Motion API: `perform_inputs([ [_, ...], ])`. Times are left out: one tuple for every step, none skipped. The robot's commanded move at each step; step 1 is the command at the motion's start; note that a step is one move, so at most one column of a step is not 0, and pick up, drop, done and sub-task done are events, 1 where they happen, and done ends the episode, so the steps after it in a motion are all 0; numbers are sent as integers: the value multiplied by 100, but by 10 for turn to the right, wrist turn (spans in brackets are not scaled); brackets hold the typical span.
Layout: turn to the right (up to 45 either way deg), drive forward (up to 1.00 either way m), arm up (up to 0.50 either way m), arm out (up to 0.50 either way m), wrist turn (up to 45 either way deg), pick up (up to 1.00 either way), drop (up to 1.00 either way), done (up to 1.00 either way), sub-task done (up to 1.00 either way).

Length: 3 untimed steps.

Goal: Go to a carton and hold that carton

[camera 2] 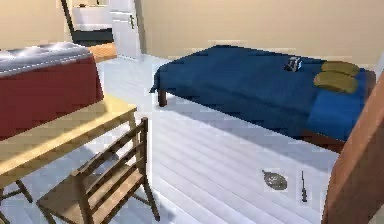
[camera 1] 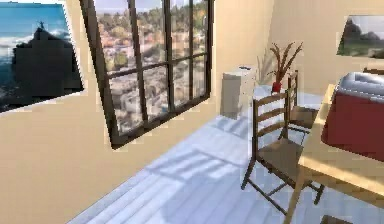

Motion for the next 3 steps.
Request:
perform_inputs([
  [0,100,0,0,0,0,0,0,0],
  [0,50,0,0,0,0,0,0,0],
  [360,0,0,0,0,0,0,0,0],
])
